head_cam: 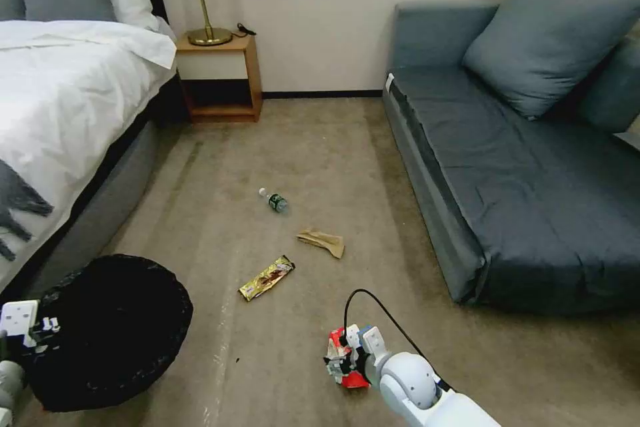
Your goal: Pick up the trash bin, then pick up the garbage on the floor and place it into the trash bin.
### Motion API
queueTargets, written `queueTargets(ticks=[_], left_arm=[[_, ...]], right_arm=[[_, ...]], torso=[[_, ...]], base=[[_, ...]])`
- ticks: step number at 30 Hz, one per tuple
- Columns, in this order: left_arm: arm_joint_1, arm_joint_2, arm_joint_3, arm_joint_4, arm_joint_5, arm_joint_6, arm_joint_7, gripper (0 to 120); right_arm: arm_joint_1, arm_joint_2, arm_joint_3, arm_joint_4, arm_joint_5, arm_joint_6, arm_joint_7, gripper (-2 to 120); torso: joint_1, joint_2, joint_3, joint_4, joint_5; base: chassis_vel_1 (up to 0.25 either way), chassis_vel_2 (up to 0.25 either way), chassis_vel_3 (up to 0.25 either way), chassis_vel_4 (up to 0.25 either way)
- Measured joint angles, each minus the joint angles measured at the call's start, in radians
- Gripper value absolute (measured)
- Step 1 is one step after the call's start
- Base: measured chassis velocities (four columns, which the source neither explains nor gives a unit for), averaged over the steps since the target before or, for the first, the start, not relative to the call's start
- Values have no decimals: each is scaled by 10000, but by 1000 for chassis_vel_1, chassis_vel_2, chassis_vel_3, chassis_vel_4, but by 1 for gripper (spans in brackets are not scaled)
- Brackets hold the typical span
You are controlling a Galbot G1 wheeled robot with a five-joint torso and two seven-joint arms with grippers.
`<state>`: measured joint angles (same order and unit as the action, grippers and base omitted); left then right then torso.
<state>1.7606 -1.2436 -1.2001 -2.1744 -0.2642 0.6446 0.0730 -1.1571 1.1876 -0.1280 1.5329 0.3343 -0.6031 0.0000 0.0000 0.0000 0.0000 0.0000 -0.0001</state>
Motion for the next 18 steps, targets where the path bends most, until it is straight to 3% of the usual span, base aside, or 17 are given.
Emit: queueTargets(ticks=[18], left_arm=[[-27, -46, 116, -73, 37, 12, -19, 3]], right_arm=[[-250, 25, 97, -17, -309, 234, -65, 2]], torso=[[0, 0, 0, 0, 1]], base=[[0, 0, 0, 0]])
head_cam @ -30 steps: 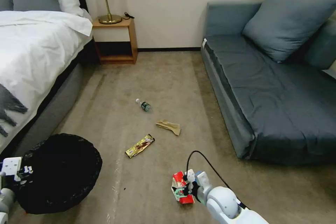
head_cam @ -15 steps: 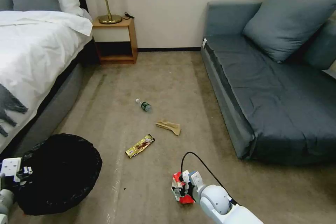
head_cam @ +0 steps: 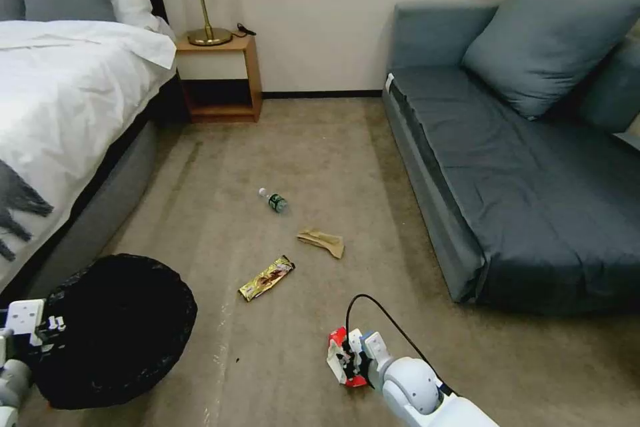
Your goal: Pick up the trash bin, then pick up the garbage on the floor and place it into the trash bin.
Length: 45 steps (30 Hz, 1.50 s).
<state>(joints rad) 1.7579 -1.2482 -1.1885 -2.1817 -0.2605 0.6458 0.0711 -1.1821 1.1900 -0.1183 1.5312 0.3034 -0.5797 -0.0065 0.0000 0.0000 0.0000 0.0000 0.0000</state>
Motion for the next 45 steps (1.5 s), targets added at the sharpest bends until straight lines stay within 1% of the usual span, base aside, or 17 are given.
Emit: queueTargets(ticks=[4, 6, 8, 10, 11, 13, 15, 16, 19, 20, 24, 25, 28, 30, 32, 39, 45], left_arm=[[-17, -14, 45, -3, 22, 1, -4, 3], [-30, -42, 97, -37, 47, 2, -6, 3], [-31, -56, 116, -50, 59, 2, -7, 3], [-24, -88, 140, -67, 77, 2, -9, 3], [-24, -88, 140, -67, 77, 2, -9, 3], [-8, -115, 141, -87, 87, 2, -10, 3], [-6, -117, 140, -89, 87, 2, -10, 3], [24, -134, 112, -119, 87, 2, -10, 3], [44, -139, 33, -151, 89, 0, -9, 3], [44, -139, 33, -151, 89, 0, -9, 3], [151, -127, -55, -263, 104, -5, 9, 3], [151, -127, -55, -263, 104, -5, 9, 3], [200, -227, -97, -345, 106, -5, 17, 3], [208, -262, -97, -357, 110, -5, 18, 3], [210, -337, -97, -362, 136, -5, 19, 3], [181, -393, -101, -422, 162, 1, 28, 3], [188, -395, -120, -482, 162, 13, 39, 3]], right_arm=[[-140, -18, 163, 297, 47, 14, 34, 0], [-369, -180, 451, 1307, 487, 27, 95, 0], [-416, -262, 551, 1785, 755, 74, 125, 0], [-380, -421, 663, 2793, 1773, 777, 283, 0], [-380, -421, 663, 2793, 1773, 777, 283, 0], [-127, -448, 606, 3459, 2695, 1589, 342, 0], [-89, -448, 587, 3523, 2787, 1663, 341, 0], [305, -393, 331, 4015, 3635, 2280, 282, 0], [1174, -126, -646, 4351, 4611, 2819, 100, 0], [1174, -126, -646, 4351, 4611, 2819, 100, 0], [2539, 521, -2283, 3870, 5030, 3305, -4, 0], [2539, 521, -2283, 3870, 5030, 3305, -4, 0], [3472, 1316, -3153, 3057, 5097, 3485, 6, 0], [3647, 1537, -3313, 2832, 5093, 3505, 22, 0], [3971, 2078, -3609, 2339, 5089, 3551, 57, 0], [4009, 2977, -3985, 1776, 5004, 3632, 150, 0], [3838, 3348, -4251, 1665, 4957, 3622, 200, 0]], torso=[[0, 0, 0, 0, 0], [0, 0, 0, -1, 1], [0, 0, 0, -1, 1], [0, 0, 0, -1, -2], [0, 0, 0, -1, -2], [0, 0, 0, -1, -1], [0, 0, -1, -1, -1], [0, 0, -1, 2, -1], [0, 1, -2, 1, 0], [0, 1, -2, 1, 0], [0, -1, 0, 1, 0], [0, -1, 0, 1, 0], [0, 0, 0, 3, -3], [0, -1, 0, 2, -2], [0, 0, 0, 3, -3], [0, -1, 0, 0, -3], [0, 0, 0, 0, -3]], base=[[0, 0, 0, 0], [0, 0, 0, 0], [0, 0, 0, 0], [0, 0, 0, 0], [0, 0, 0, 0], [0, 0, 0, 0], [0, 0, 0, 0], [0, 0, 0, 0], [0, 0, 0, 0], [0, 0, 0, 0], [0, 0, 0, 0], [0, 0, 0, 0], [0, 0, 0, 0], [0, 0, 0, 0], [0, 0, 0, 0], [0, 0, 0, 0], [0, 0, 0, 0]])
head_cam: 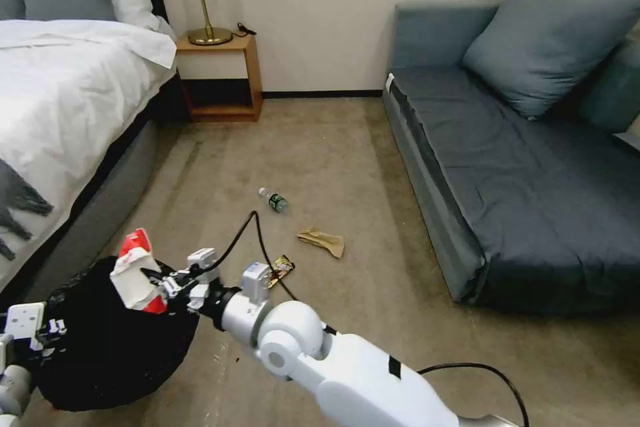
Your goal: Pick up the trash bin, then pick up the garbage on the floor and place it into the trash bin.
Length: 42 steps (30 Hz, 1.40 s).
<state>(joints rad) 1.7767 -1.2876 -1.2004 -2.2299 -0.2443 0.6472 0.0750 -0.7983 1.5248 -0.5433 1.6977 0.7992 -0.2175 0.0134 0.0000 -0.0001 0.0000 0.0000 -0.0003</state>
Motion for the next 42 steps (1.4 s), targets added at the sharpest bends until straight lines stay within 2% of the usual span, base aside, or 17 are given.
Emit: queueTargets(ticks=[9, 12, 14, 17, 20, 23, 26, 28, 30, 33, 34, 36, 40, 42], left_arm=[[72, -88, 51, -215, -11, 13, 15, 3], [104, -88, -2, -239, -19, 9, 17, 3], [108, -92, -6, -241, -22, 7, 18, 3], [83, -111, 7, -257, -29, 5, 22, 3], [64, -117, 36, -279, -32, 5, 22, 3], [43, -117, 56, -280, -36, 5, 22, 3], [23, -117, 57, -265, -43, 5, 22, 3], [-18, -115, 57, -164, -46, 5, 22, 3], [-29, -115, 55, -133, -46, 5, 23, 3], [-93, -119, 2, 36, -51, -6, 22, 3], [-93, -119, 2, 36, -51, -6, 22, 3], [-181, -118, -29, 261, -51, -10, 21, 3], [-273, -116, -83, 427, -52, -10, 20, 3], [-315, -108, -102, 473, -67, -10, 20, 3]], right_arm=[[-449, 374, -224, -292, -433, -90, 66, 1], [-548, 320, -116, -297, -439, -110, 131, 14], [-572, 295, -93, -282, -440, -122, 145, 17], [-634, 233, -32, -226, -480, -160, 198, 33], [-667, 198, 6, -199, -524, -192, 238, 41], [-710, 140, 65, -155, -933, -220, 529, 56], [-743, 96, 114, -180, -1539, -104, 780, 61], [-840, -159, 230, -167, -2847, 107, 949, 74], [-911, -319, 313, -75, -3225, 166, 947, 78], [-1375, -1102, 890, 515, -4341, 355, 768, 93], [-1375, -1102, 890, 515, -4341, 355, 768, 93], [-1825, -1779, 1449, 1080, -5117, 469, 610, 99], [-2353, -2476, 2002, 1595, -6030, 631, 376, 100], [-2985, -3074, 2534, 2062, -6388, 823, 235, 100]], torso=[[0, 0, 0, 0, 1], [-1, 0, 0, 0, 2], [0, 0, 0, 0, 1], [0, 0, 0, 0, 2], [0, 0, 0, 0, 3], [0, 0, 0, 0, 4], [0, 0, 0, 0, 3], [0, 0, 0, 1, 4], [0, 0, 0, 0, 4], [0, 0, 0, -1, 7], [0, 0, 0, -1, 7], [0, 0, 0, -1, 6], [0, 0, 0, -2, 6], [0, 1, -1, -1, 6]], base=[[0, 0, 0, 0], [0, 0, 0, 0], [0, 0, 0, 0], [0, 0, 0, 0], [0, 0, 0, 0], [0, 0, 0, 0], [0, 0, 0, 0], [0, 0, 0, 0], [0, 0, 0, 0], [0, 0, 0, 0], [0, 0, 0, 0], [0, 0, 0, 0], [0, 0, 0, 0], [0, 0, 0, 0]])
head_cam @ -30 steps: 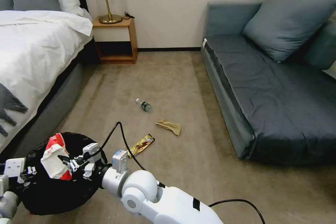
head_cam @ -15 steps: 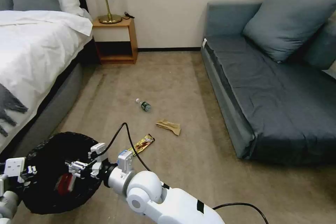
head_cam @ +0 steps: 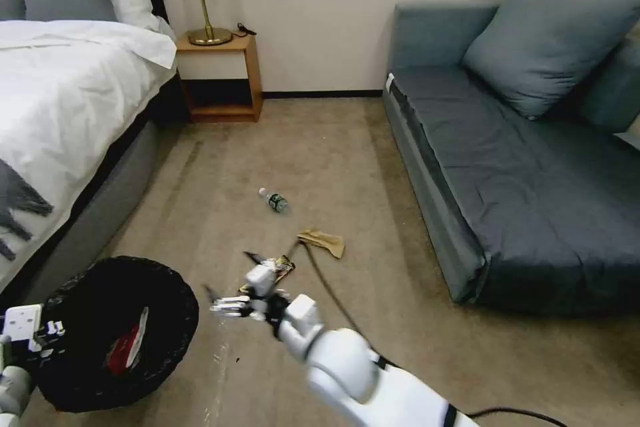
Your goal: Pick up the trash bin, then pick up the garbage on the floor and place it into the trash bin.
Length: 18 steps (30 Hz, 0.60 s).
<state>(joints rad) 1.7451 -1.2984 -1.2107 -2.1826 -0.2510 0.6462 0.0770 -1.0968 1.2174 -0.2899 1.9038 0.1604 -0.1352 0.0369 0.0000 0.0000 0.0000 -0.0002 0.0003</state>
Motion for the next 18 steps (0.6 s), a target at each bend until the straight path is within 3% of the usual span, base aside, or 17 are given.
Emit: queueTargets(ticks=[5, 18], left_arm=[[-52, 6, 8, -13, -7, 0, 0, 3], [-197, -142, 158, -51, 42, 21, 0, 3]], right_arm=[[-972, -696, 792, 262, -174, 625, -309, 100], [-1731, -979, 1371, 29, -188, 1059, -685, 100]], torso=[[0, 0, 0, 0, 0], [-1, 0, -1, 1, -1]], base=[[0, 0, 0, 0], [-22, 22, 20, -26]])
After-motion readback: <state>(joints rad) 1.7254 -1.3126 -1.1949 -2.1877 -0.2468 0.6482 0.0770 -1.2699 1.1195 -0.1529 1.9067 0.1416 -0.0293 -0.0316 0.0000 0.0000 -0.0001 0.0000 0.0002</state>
